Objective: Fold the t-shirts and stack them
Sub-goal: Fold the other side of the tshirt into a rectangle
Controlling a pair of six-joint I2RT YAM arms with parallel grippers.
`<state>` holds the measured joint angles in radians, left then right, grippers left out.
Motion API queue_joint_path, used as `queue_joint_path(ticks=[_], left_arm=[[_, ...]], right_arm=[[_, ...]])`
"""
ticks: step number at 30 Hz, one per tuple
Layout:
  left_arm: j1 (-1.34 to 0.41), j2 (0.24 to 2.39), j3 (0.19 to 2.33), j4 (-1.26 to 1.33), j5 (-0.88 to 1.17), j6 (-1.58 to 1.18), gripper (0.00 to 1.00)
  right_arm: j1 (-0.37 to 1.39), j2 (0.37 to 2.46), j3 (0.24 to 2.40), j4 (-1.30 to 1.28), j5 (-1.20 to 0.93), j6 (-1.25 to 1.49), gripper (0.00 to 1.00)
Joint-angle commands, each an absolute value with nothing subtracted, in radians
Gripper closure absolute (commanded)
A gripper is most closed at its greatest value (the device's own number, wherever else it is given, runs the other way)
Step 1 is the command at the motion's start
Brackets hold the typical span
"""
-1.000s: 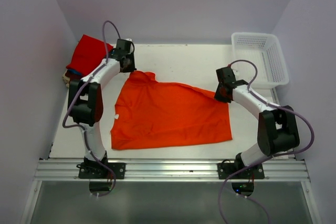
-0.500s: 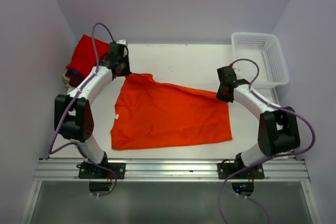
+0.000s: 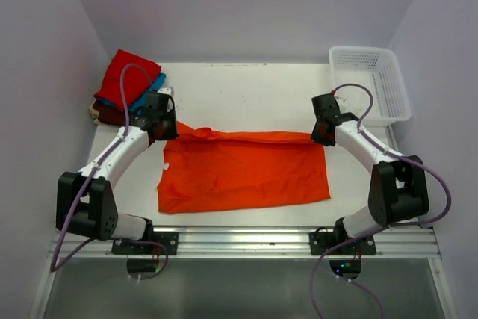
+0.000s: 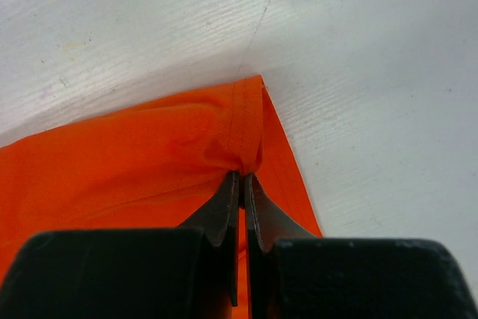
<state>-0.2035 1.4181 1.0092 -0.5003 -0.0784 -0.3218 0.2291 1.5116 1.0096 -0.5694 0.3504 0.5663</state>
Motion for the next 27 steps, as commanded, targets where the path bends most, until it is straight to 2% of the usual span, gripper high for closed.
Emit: queue_joint_path(ticks=[1, 14, 27], left_arm=[[-0.206, 1.330, 0.953, -0.520, -0.058, -0.342, 1.00], [-0.253, 1.146, 0.804, -0.588, -0.040, -0.405, 1.00], [-0.293, 1.094, 0.796, -0.681, -0.084, -0.468, 1.00]], right_arm=[[0.222, 1.477, 1.009, -0.581, 0.379, 0.563, 1.00], [0.221, 1.471, 0.956, -0.589, 0.371, 0.565, 1.00], [0.221, 1.396, 0.905, -0.612, 0.354, 0.571, 1.00]])
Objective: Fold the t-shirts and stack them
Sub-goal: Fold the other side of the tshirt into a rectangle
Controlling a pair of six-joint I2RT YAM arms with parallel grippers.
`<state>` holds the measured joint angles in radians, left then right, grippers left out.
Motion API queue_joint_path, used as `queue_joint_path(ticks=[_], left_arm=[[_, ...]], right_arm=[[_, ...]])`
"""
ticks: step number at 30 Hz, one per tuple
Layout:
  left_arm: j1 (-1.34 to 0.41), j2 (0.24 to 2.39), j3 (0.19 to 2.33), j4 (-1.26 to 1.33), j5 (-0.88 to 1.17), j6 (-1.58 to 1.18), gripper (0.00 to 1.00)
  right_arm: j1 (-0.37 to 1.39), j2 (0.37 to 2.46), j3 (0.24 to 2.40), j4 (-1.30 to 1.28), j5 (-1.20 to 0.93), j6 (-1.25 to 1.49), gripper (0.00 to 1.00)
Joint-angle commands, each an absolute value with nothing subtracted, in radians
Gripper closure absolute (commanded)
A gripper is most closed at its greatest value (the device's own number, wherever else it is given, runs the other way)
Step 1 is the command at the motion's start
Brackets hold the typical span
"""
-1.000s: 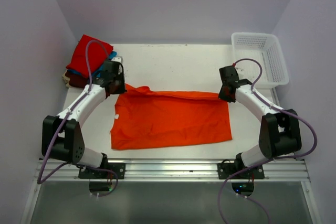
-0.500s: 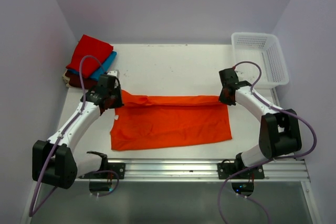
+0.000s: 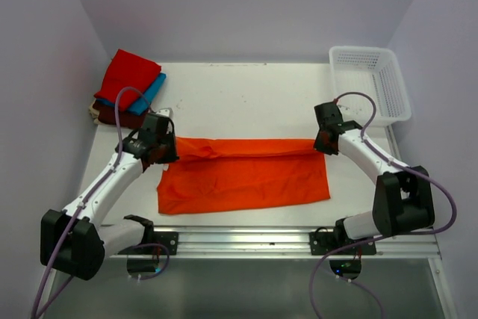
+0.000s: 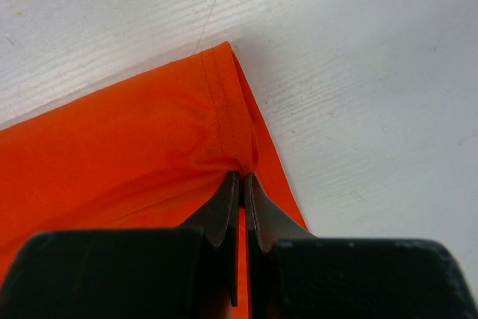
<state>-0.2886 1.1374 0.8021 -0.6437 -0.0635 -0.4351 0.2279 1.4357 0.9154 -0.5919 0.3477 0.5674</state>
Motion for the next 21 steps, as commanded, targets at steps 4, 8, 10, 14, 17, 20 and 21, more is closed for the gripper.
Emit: queue_joint_path(ticks=[4, 8, 10, 14, 17, 20, 21], left_arm=[[-0.293, 1.077, 0.788, -0.698, -0.086, -0.474, 1.00], [-0.293, 1.080, 0.762, -0.695, -0.069, -0.479, 0.89], [-0.295, 1.085, 0.759, -0.701, -0.060, -0.480, 0.42], [-0.304, 1.031, 0.761, -0.698, -0.080, -0.492, 0.00], [-0.304, 0.983, 0.764, -0.651, -0.089, -0.503, 0.00], [-0.304, 1.002, 0.775, -0.595, -0.077, -0.502, 0.00], [-0.304, 1.029, 0.776, -0.572, -0.057, -0.500, 0.00]], right_arm=[[0.221, 1.390, 0.893, -0.614, 0.356, 0.569, 1.00], [0.221, 1.388, 0.877, -0.607, 0.344, 0.572, 1.00], [0.221, 1.393, 0.876, -0.609, 0.331, 0.572, 0.74], [0.221, 1.394, 0.885, -0.614, 0.313, 0.572, 0.38], [0.221, 1.396, 0.900, -0.609, 0.305, 0.569, 0.34], [0.221, 1.414, 0.933, -0.606, 0.314, 0.566, 0.35], [0.221, 1.423, 0.946, -0.600, 0.316, 0.565, 0.35]])
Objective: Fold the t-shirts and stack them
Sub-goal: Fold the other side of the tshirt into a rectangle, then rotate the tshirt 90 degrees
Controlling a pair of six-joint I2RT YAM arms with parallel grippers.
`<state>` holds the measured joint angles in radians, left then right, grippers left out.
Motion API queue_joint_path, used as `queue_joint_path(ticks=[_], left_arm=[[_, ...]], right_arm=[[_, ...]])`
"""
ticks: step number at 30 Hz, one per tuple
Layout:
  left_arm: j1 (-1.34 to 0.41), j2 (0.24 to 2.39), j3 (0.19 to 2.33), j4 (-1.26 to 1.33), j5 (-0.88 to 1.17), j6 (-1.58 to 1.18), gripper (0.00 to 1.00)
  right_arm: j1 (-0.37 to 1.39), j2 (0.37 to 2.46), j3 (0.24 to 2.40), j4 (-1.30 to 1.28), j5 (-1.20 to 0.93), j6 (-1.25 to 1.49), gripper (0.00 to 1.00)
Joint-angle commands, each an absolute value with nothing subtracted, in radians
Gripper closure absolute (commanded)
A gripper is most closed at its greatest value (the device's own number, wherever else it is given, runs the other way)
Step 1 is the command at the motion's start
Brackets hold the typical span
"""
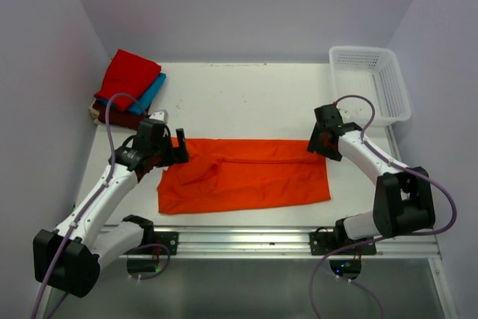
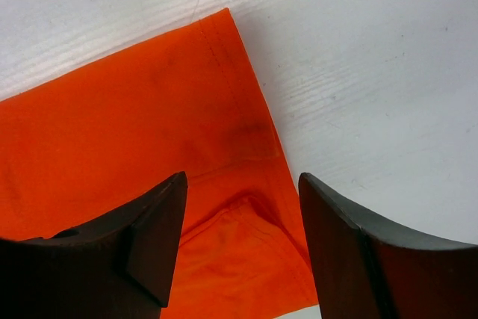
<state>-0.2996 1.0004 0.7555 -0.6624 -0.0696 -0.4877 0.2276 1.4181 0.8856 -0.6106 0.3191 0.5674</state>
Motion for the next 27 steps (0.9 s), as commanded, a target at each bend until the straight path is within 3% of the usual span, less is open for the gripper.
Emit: queue_joint_path(ticks=[1, 3, 4, 5, 6, 7, 8, 11, 12, 15, 27], left_arm=[[-0.304, 1.044, 0.775, -0.548, -0.051, -0.497, 0.00], [-0.304, 1.083, 0.775, -0.465, -0.038, -0.492, 0.00], [-0.304, 1.124, 0.769, -0.400, -0.011, -0.488, 0.02], [-0.304, 1.149, 0.769, -0.399, -0.005, -0.485, 0.08], [-0.304, 1.199, 0.772, -0.332, 0.056, -0.479, 0.16], [-0.304, 1.224, 0.772, -0.295, 0.072, -0.474, 0.26], [-0.304, 1.251, 0.778, -0.252, 0.084, -0.476, 0.47], [-0.304, 1.356, 0.798, -0.213, 0.110, -0.485, 0.87], [-0.304, 1.389, 0.798, -0.210, 0.109, -0.491, 0.92], [-0.304, 1.423, 0.770, -0.195, 0.095, -0.506, 1.00], [-0.296, 1.666, 0.773, -0.124, 0.038, -0.580, 1.00]], right_arm=[[0.221, 1.434, 0.954, -0.588, 0.318, 0.560, 0.36], [0.221, 1.480, 0.982, -0.575, 0.308, 0.557, 0.52], [0.221, 1.517, 0.989, -0.549, 0.298, 0.551, 0.81], [0.221, 1.517, 0.995, -0.539, 0.298, 0.549, 0.81], [0.221, 1.552, 1.011, -0.532, 0.287, 0.548, 1.00], [0.221, 1.575, 1.015, -0.514, 0.276, 0.549, 1.00], [0.221, 1.594, 1.020, -0.511, 0.262, 0.546, 1.00], [0.221, 1.643, 1.025, -0.488, 0.232, 0.548, 1.00], [0.221, 1.652, 1.016, -0.480, 0.227, 0.549, 1.00], [0.221, 1.667, 1.000, -0.465, 0.218, 0.546, 1.00], [0.221, 1.710, 0.985, -0.463, 0.198, 0.541, 1.00]])
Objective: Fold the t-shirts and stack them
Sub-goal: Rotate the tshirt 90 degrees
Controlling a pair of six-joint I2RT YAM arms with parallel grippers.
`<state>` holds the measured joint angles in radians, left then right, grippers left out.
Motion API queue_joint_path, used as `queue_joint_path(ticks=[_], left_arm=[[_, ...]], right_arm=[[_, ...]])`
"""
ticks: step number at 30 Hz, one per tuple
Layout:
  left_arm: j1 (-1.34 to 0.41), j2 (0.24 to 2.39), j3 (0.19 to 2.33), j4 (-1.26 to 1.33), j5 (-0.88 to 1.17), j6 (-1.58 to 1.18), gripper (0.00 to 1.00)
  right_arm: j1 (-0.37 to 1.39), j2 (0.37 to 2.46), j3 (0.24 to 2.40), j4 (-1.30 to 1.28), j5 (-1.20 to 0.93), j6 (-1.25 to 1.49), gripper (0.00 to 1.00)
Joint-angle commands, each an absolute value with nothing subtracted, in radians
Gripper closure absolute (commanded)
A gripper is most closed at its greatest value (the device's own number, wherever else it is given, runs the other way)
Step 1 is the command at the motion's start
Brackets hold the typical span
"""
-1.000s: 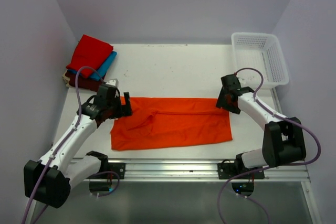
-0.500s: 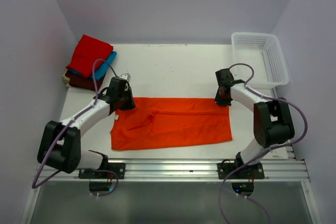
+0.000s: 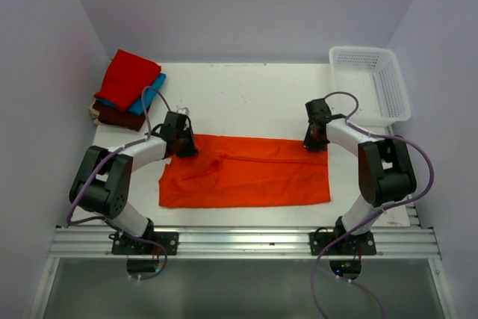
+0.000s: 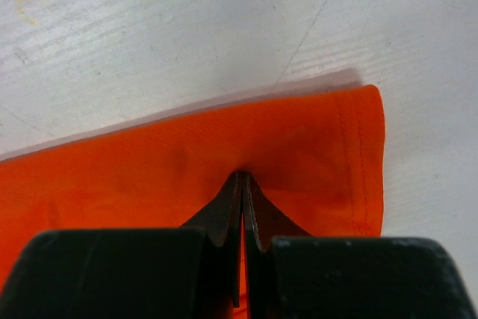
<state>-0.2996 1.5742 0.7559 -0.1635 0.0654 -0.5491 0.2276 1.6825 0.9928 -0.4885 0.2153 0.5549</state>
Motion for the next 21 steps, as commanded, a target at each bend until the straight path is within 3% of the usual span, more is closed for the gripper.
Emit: queue_joint_path(ticks=[1, 8, 16, 21], left_arm=[[-0.296, 1.680, 0.782, -0.123, 0.041, -0.586, 1.00], [-0.269, 1.804, 0.923, -0.121, 0.044, -0.580, 1.00], [-0.232, 2.083, 1.299, -0.167, 0.109, -0.539, 1.00], [-0.230, 2.281, 1.546, -0.196, 0.250, -0.517, 1.00]], right_arm=[[0.222, 1.724, 0.985, -0.462, 0.190, 0.545, 1.00], [0.222, 1.795, 0.948, -0.459, 0.147, 0.551, 1.00], [0.244, 1.662, 0.838, -0.494, 0.127, 0.545, 1.00], [0.291, 1.543, 0.750, -0.518, 0.103, 0.563, 1.00]])
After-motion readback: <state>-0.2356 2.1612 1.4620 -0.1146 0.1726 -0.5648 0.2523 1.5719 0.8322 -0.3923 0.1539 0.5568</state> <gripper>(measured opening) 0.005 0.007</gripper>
